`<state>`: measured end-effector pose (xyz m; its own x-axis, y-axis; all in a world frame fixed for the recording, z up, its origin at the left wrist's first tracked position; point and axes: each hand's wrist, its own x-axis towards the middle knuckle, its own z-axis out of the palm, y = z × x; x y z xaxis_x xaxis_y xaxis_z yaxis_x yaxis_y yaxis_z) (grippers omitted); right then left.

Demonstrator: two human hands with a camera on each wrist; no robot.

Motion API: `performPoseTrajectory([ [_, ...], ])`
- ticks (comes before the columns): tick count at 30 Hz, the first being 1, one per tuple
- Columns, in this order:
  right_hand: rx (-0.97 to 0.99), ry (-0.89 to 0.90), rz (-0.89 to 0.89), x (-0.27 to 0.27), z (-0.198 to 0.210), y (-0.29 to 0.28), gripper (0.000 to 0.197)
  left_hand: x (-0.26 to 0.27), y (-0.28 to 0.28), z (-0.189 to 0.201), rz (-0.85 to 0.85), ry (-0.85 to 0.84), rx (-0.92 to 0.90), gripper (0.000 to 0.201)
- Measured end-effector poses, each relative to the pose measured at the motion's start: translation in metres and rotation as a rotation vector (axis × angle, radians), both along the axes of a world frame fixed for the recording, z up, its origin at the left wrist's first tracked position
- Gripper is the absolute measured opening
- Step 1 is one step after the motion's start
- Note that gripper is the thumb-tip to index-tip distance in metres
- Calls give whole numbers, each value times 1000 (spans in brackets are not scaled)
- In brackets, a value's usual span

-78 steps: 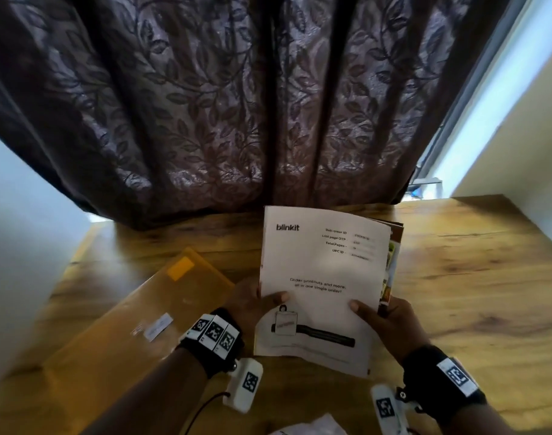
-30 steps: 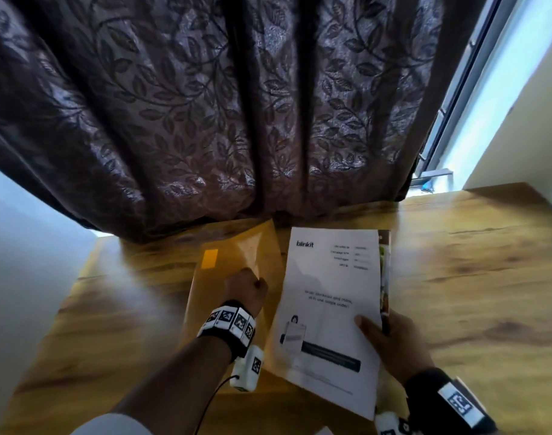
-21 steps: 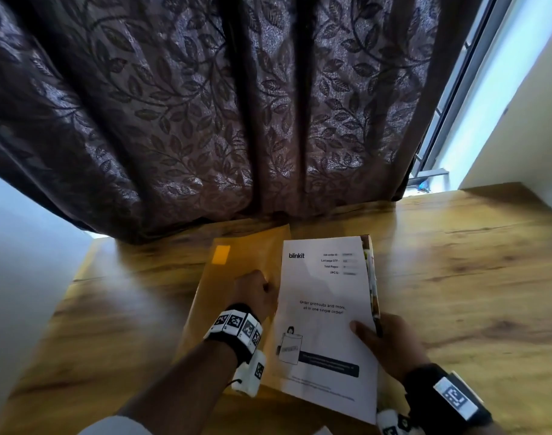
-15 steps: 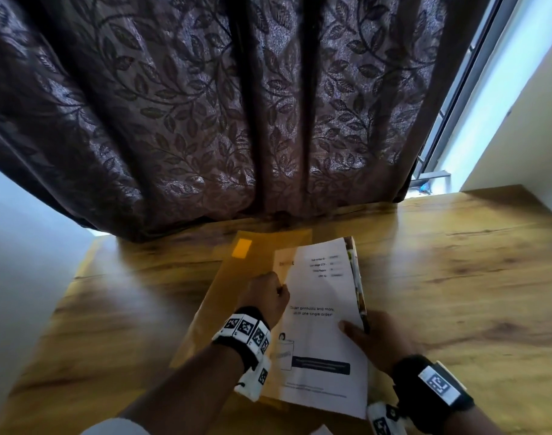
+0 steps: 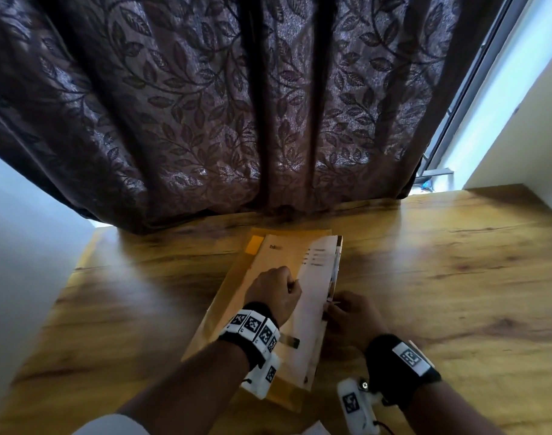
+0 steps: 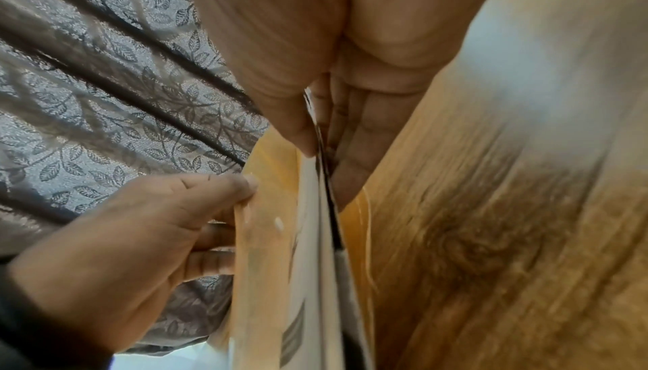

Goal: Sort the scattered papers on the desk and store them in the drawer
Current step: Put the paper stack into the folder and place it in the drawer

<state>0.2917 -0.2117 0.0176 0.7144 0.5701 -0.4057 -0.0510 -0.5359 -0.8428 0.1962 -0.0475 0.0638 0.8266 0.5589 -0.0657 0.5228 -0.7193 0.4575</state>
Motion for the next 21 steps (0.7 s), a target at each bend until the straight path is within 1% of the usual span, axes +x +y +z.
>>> performPoseTrajectory([
  [1, -7, -7, 20, 0, 0, 0, 4, -1, -1, 0, -21, 5, 9, 22],
  [3, -35, -11, 59, -3, 1, 7, 6, -1, -7, 2, -98, -7, 35, 20],
  [6, -118, -103, 138, -8, 3, 21, 10, 2, -17, 6, -219, -39, 74, 19],
  [8, -125, -123, 138, -8, 5, 26, 10, 4, -17, 7, -234, -41, 88, 19],
  [10, -106, -120, 138, -9, 5, 27, 12, 2, -13, 6, -205, -37, 73, 17],
  [12, -75, -109, 89, -7, -2, 22, 10, -1, -10, 4, -173, -29, 38, 16],
  [13, -67, -127, 30, -6, -5, 17, 9, -2, -11, 3, -164, -23, 21, 16],
  [14, -74, -170, -43, -3, -12, 12, 12, -4, -11, 2, -161, -14, 10, 17],
  [15, -68, -219, -115, 1, -18, 6, 23, -4, -13, 1, -158, -6, 10, 18],
  [16, -51, -205, -176, 3, -21, 0, 37, -5, -15, 0, -155, -1, 18, 20],
  [17, -11, -123, -227, 5, -26, -5, 53, -5, -17, -1, -152, 2, 27, 20],
  [19, 77, 185, -300, 4, -21, -10, 74, -6, -23, -1, -148, -7, 38, 19],
  [20, 118, 351, -297, 3, -15, -11, 77, -6, -27, -2, -147, -12, 37, 18],
  [21, 182, 497, -279, 2, -9, -12, 73, -6, -31, -3, -152, -11, 32, 18],
])
